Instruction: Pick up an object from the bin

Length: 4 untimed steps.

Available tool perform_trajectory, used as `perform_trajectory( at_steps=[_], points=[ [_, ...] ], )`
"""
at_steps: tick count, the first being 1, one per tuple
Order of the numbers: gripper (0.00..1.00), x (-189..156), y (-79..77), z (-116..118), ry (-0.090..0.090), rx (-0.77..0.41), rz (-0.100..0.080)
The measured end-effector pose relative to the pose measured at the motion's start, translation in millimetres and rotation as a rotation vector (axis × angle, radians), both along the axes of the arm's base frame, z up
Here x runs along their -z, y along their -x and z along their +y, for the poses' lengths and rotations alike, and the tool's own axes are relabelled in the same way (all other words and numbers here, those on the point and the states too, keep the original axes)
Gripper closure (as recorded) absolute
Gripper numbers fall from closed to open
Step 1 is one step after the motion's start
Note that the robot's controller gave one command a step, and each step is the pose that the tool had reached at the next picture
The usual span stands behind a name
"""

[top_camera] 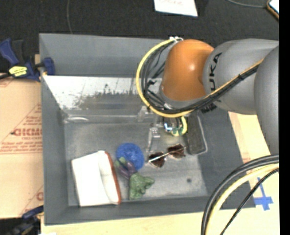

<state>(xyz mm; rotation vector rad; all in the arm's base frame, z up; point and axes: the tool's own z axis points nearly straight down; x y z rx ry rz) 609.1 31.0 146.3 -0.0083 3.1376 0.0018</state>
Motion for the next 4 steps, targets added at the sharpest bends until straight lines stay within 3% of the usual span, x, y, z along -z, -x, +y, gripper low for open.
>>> perform_trajectory(
  at_steps=[1, 2, 3, 4],
  points=[
    [0.0, 75.6, 39.7, 45.1, -0.001, 0.212, 0.002],
    [0.0, -2.6, 33.8, 43.7, 0.001, -0.07, -0.009],
    [0.0, 71.6, 38.0, 43.6, -0.001, 0.201, -0.002],
    [0.0, 74.3, 46.0, 52.6, -0.002, 0.11, -0.016]
  ],
)
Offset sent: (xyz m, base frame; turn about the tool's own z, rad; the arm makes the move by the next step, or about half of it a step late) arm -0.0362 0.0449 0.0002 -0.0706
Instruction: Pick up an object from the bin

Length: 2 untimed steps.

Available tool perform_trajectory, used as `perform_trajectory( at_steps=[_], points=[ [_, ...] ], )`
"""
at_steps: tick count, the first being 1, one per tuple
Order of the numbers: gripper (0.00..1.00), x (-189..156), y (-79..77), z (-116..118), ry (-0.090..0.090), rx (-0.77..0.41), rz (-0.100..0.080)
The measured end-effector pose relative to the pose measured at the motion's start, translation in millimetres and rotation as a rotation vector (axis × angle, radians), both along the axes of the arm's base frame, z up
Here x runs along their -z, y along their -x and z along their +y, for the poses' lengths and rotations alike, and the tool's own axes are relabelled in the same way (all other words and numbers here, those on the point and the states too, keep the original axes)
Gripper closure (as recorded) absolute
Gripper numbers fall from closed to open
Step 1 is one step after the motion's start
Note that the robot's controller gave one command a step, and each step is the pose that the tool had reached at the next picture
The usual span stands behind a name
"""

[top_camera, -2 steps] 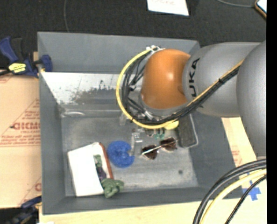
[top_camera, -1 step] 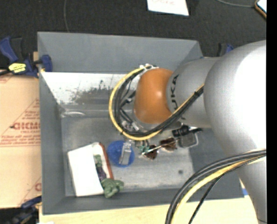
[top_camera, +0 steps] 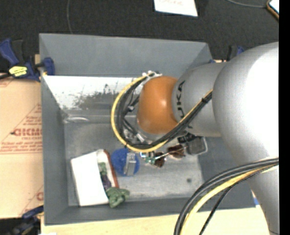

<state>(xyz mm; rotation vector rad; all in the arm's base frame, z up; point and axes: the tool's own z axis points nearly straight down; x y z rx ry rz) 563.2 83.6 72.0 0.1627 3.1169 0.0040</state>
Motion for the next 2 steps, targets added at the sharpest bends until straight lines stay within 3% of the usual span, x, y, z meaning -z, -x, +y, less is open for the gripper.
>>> perform_trajectory(
  at_steps=[1, 2],
  points=[
    [1.0, -5.4, -9.3, -8.1, -0.002, 0.079, 0.008],
    [1.0, -5.4, -9.3, -8.1, -0.002, 0.079, 0.008]
  ],
)
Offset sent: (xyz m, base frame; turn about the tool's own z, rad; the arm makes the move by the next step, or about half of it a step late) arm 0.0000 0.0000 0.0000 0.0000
